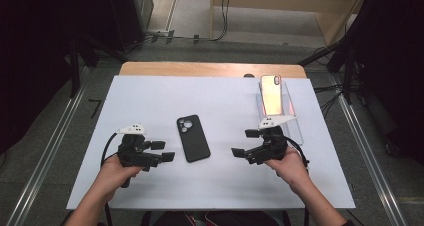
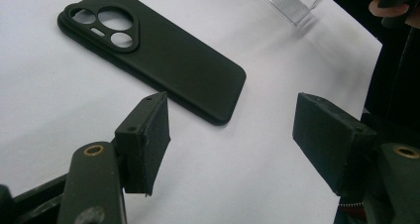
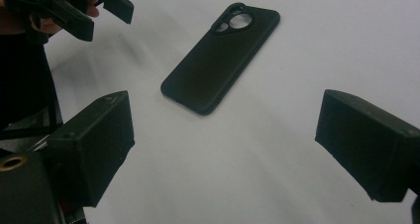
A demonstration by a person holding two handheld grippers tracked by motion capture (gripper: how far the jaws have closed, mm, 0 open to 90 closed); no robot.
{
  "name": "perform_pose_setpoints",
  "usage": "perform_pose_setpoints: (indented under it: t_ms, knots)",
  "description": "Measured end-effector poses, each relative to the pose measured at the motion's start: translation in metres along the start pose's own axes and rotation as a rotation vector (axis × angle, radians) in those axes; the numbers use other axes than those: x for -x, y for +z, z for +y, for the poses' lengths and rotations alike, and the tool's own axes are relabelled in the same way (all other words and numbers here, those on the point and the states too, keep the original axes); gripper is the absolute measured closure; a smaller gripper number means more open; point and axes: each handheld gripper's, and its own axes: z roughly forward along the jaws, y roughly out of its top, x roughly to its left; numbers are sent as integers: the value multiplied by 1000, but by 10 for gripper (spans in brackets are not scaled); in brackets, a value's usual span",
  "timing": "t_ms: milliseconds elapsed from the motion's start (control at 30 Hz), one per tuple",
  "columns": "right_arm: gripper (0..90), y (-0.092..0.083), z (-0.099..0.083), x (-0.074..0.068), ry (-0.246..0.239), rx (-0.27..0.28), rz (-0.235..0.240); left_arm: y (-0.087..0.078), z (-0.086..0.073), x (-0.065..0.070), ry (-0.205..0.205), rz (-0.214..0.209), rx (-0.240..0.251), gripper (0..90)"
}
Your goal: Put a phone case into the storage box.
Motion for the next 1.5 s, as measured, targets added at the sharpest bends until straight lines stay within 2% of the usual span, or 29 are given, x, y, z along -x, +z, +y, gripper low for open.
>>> perform_pose_setpoints:
  t_ms: [433,633,933,1033,1200,1500]
  knots:
    - [64,28,10,-13,-26,-42,18,-6,-8,3,-6,21,2,311]
    - [64,43,14,-16,-27,-69,-3,-9,-12,4,-7,27,2,311]
    - [64,67,24,-16,30,-87,-57,-13,-16,4,-21,44,7,311]
    - [64,74,29,-17,39,-92,-94,-14,-17,4,-23,46,9,311]
    - [64,85,36,-16,67,-76,-136,-14,-17,3,-30,48,12,311]
    - [64,107,45,-16,120,-83,-201,-11,-16,2,-31,45,4,311]
